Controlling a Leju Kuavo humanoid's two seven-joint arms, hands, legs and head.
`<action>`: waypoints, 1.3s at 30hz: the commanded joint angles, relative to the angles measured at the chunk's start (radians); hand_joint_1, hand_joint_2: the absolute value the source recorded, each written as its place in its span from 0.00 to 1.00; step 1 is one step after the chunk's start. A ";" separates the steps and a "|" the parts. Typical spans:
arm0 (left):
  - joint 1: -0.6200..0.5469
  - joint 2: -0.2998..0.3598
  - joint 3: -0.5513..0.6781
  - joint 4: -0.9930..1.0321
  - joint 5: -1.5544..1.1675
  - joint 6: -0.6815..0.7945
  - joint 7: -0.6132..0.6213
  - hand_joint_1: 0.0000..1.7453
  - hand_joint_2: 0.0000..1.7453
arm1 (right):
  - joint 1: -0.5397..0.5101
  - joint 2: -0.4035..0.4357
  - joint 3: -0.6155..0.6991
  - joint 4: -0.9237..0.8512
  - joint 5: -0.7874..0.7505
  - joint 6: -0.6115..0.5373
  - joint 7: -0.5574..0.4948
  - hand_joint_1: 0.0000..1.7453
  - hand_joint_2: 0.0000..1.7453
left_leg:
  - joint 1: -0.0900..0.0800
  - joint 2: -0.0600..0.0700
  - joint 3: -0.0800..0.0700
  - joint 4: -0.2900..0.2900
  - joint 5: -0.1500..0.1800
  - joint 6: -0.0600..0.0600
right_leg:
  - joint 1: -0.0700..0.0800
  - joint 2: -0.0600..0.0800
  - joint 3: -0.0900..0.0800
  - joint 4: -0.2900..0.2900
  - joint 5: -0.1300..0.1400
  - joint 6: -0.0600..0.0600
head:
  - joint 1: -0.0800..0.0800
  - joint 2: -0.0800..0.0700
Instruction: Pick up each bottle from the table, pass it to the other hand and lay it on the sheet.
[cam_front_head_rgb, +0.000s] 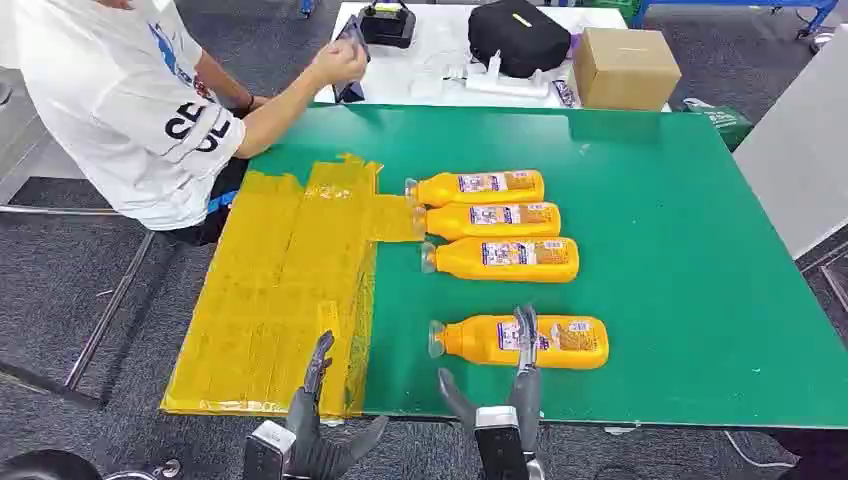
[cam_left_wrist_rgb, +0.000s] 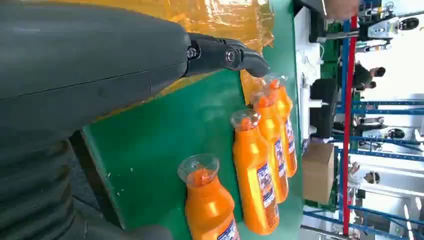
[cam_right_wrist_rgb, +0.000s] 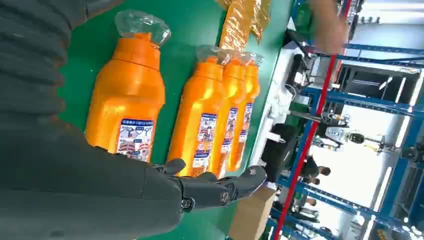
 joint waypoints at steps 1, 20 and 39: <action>-0.031 -0.013 -0.036 0.051 -0.002 0.004 0.011 0.00 1.00 | 0.000 -0.022 -0.007 0.001 -0.011 0.001 0.003 0.00 1.00 | 0.000 -0.001 0.002 -0.001 -0.001 0.000 | 0.000 -0.002 0.003 -0.001 -0.001 -0.001 | 0.000 0.000; 0.007 0.000 -0.001 -0.009 0.011 0.007 0.007 0.00 1.00 | -0.036 -0.017 0.034 0.052 0.004 0.001 0.005 0.00 1.00 | 0.001 0.001 0.003 0.000 -0.001 0.000 | 0.001 0.001 0.003 -0.001 0.000 -0.001 | 0.000 0.000; -0.061 -0.023 -0.031 0.059 -0.012 -0.013 0.016 0.00 1.00 | 0.000 -0.023 -0.020 -0.013 0.000 0.001 0.001 0.00 1.00 | 0.000 -0.002 0.002 -0.001 0.000 0.000 | 0.000 -0.002 0.002 -0.001 -0.001 -0.001 | 0.000 0.000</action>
